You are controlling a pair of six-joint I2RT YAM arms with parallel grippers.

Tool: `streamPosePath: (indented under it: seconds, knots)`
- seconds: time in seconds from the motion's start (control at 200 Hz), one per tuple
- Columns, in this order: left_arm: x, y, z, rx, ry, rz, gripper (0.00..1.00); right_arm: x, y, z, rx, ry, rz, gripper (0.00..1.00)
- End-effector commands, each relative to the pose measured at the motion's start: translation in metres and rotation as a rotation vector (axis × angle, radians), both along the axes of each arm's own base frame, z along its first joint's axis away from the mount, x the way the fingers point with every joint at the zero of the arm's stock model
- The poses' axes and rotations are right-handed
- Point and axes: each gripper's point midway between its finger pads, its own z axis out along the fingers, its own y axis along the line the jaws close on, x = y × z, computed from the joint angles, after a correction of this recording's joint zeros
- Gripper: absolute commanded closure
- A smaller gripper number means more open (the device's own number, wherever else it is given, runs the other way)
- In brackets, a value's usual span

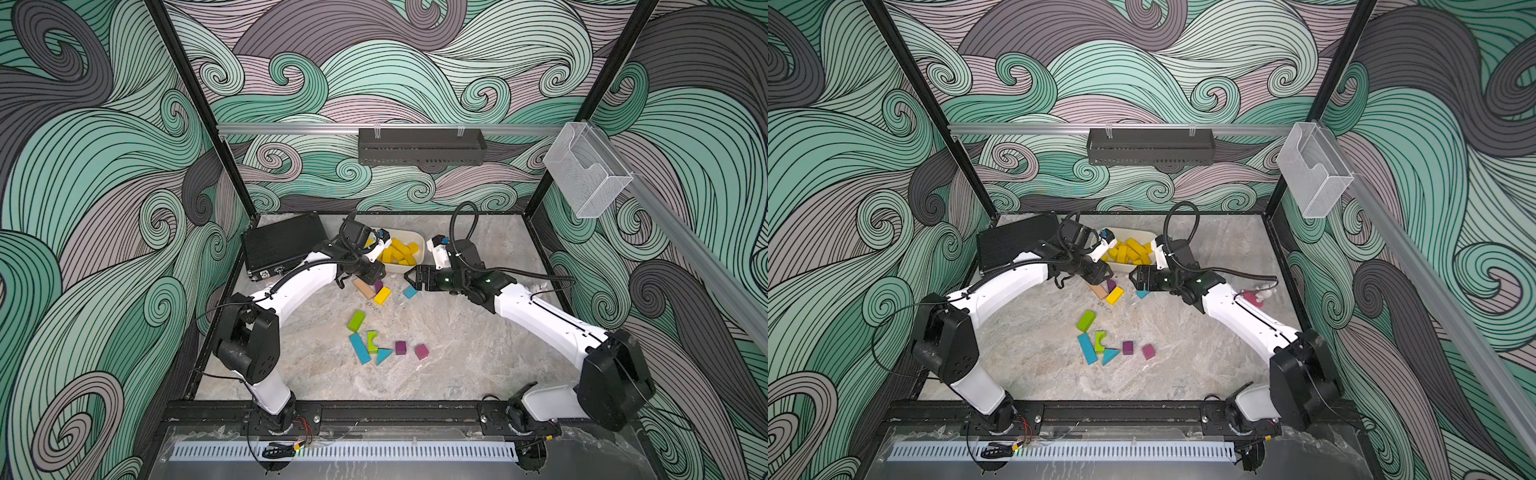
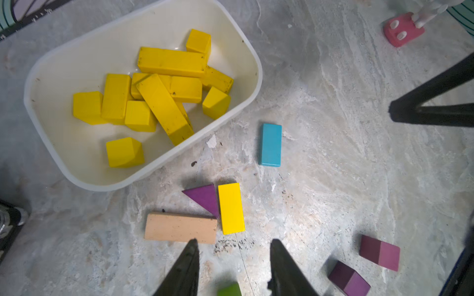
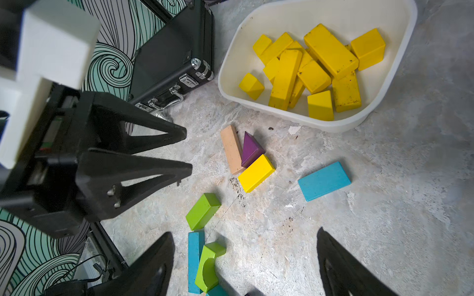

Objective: Pick out the yellow building blocks
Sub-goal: Pick up the building block from the center of the board.

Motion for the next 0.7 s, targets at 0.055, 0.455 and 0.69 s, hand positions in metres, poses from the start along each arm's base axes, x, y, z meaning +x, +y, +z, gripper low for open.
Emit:
streamPosePath:
  seconds: [0.055, 0.455, 0.69]
  knots:
    - [-0.008, -0.016, 0.026, -0.103, 0.022, -0.024, 0.54, 0.002, -0.001, 0.002, -0.002, 0.026, -0.018, 0.14]
    - [-0.028, -0.038, -0.011, -0.159, 0.160, -0.105, 0.54, 0.018, 0.009, -0.008, 0.085, 0.068, -0.078, 0.26]
    - [-0.021, -0.029, -0.045, -0.044, 0.173, -0.085, 0.53, 0.022, 0.010, -0.019, 0.155, 0.121, -0.111, 0.26]
